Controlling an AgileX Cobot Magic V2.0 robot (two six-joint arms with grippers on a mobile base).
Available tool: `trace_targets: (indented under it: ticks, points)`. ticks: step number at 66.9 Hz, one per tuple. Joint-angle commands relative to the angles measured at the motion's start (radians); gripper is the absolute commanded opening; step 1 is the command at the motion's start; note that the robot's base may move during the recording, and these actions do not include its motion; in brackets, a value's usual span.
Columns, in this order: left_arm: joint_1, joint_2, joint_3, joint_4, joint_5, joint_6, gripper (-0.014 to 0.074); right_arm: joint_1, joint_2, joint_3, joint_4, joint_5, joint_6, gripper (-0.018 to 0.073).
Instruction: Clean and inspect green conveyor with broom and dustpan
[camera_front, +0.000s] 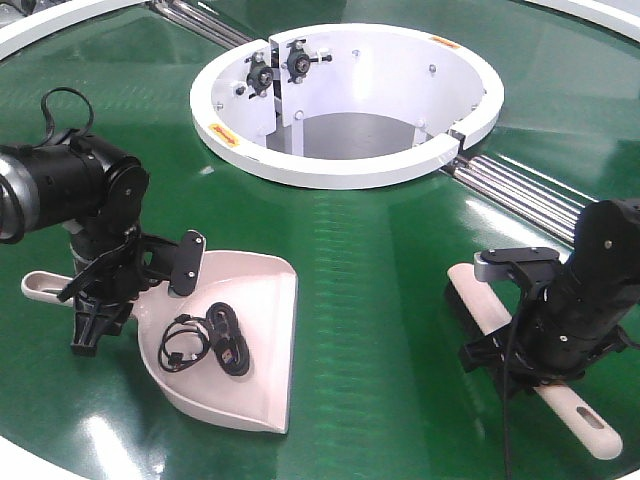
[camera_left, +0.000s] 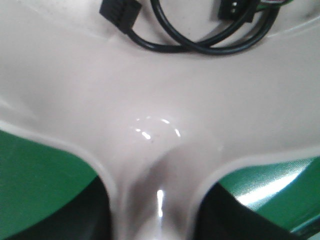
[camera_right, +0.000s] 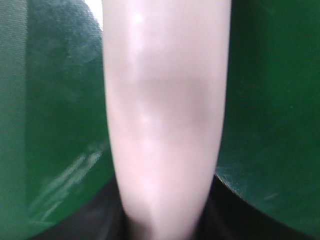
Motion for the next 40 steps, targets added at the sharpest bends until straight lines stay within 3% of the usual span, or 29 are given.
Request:
trace_targets:
  ticks: [1, 33, 40]
  points:
    - [-0.010, -0.044, -0.025, 0.003, 0.021, 0.012, -0.0006, -0.006, -0.020, -0.022, -0.004, -0.017, -0.009, 0.0011]
    - [-0.010, -0.044, -0.025, 0.001, -0.002, 0.012, -0.0006, -0.006, 0.009, -0.022, -0.005, -0.025, -0.018, 0.0078]
    - [-0.010, -0.044, -0.025, -0.055, 0.005, 0.010, -0.0003, -0.006, 0.010, -0.022, -0.005, -0.025, -0.018, 0.0123]
